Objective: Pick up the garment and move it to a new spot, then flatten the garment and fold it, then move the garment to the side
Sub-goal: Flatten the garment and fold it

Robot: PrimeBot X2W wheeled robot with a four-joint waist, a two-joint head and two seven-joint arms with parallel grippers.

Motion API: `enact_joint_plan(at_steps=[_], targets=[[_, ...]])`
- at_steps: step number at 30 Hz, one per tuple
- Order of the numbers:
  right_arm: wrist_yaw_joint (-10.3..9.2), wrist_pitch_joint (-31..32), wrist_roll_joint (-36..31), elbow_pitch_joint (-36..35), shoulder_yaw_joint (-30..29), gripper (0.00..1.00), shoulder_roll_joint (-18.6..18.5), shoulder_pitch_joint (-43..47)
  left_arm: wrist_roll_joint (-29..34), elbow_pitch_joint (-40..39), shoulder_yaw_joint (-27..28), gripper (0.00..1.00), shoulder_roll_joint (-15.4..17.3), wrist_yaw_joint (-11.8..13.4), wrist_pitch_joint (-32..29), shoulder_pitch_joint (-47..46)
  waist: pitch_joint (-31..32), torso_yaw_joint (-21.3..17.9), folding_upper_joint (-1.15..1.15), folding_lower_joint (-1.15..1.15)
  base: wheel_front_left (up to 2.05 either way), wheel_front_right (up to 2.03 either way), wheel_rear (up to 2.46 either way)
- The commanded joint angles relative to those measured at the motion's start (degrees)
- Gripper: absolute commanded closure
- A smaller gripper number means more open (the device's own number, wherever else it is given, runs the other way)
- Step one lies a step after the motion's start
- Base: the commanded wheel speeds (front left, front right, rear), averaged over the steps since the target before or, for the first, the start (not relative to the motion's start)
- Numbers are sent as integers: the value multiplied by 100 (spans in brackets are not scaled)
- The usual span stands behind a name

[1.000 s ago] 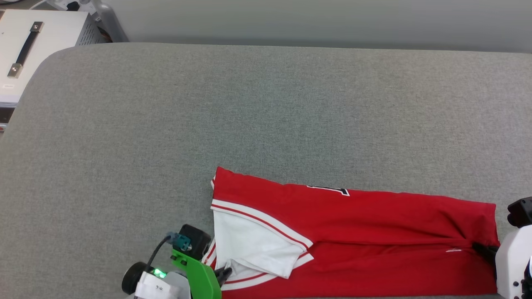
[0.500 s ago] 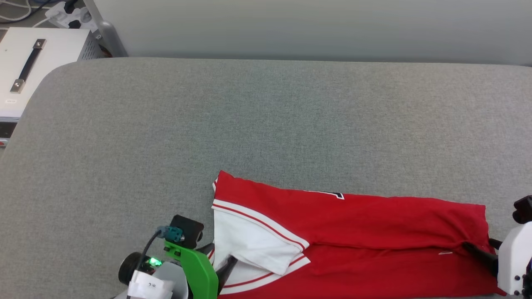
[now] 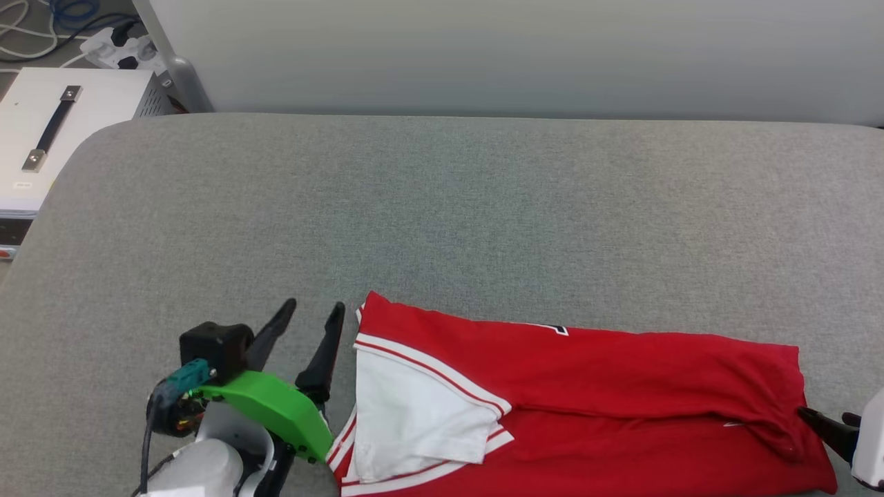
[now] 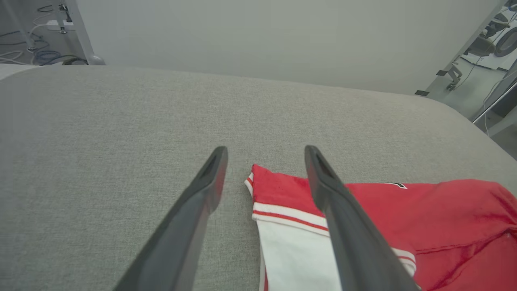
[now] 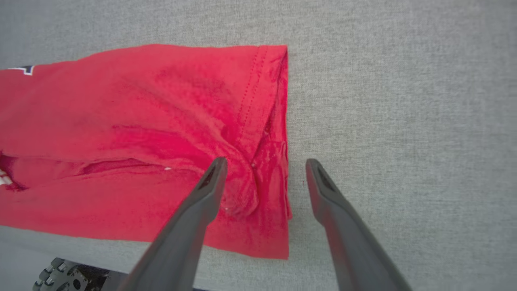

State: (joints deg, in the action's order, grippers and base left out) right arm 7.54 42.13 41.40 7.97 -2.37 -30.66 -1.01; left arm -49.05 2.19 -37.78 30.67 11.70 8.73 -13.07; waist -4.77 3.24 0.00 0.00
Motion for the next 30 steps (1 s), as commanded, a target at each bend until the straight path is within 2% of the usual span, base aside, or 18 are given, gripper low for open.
enact_joint_plan(at_steps=[1,5,8,11,15,20,26,30], targets=[[-5,82,-173,-28,-170,0,133,60,148,30,81,0,-13,15,256,61,-20,22,0,0,0,0,0],[-5,250,-479,-57,-658,0,585,17,600,41,513,0,-126,-1,607,70,-83,61,0,0,0,0,0],[-5,378,-588,-62,-907,0,873,-30,1255,-185,1153,0,-403,-7,623,184,-141,96,0,0,0,0,0],[-5,402,-757,-29,-1051,0,1015,-68,1895,-414,1657,0,-708,-150,625,434,-189,115,0,0,0,0,0],[-5,351,-979,98,-1160,0,1107,-121,2605,-601,2325,0,-1127,-457,625,754,-245,114,0,0,0,0,0],[-5,186,-1075,279,-1164,0,1132,-207,3307,-826,3091,0,-1651,-960,626,986,-383,117,0,0,0,0,0],[-5,22,-900,508,-1052,0,1148,-328,3726,-732,3680,0,-2137,-1517,626,1107,-518,114,0,0,0,0,0],[-5,62,-691,608,-888,0,1209,-346,3885,-680,3922,0,-2343,-1725,626,1071,-576,120,0,0,0,0,0]])
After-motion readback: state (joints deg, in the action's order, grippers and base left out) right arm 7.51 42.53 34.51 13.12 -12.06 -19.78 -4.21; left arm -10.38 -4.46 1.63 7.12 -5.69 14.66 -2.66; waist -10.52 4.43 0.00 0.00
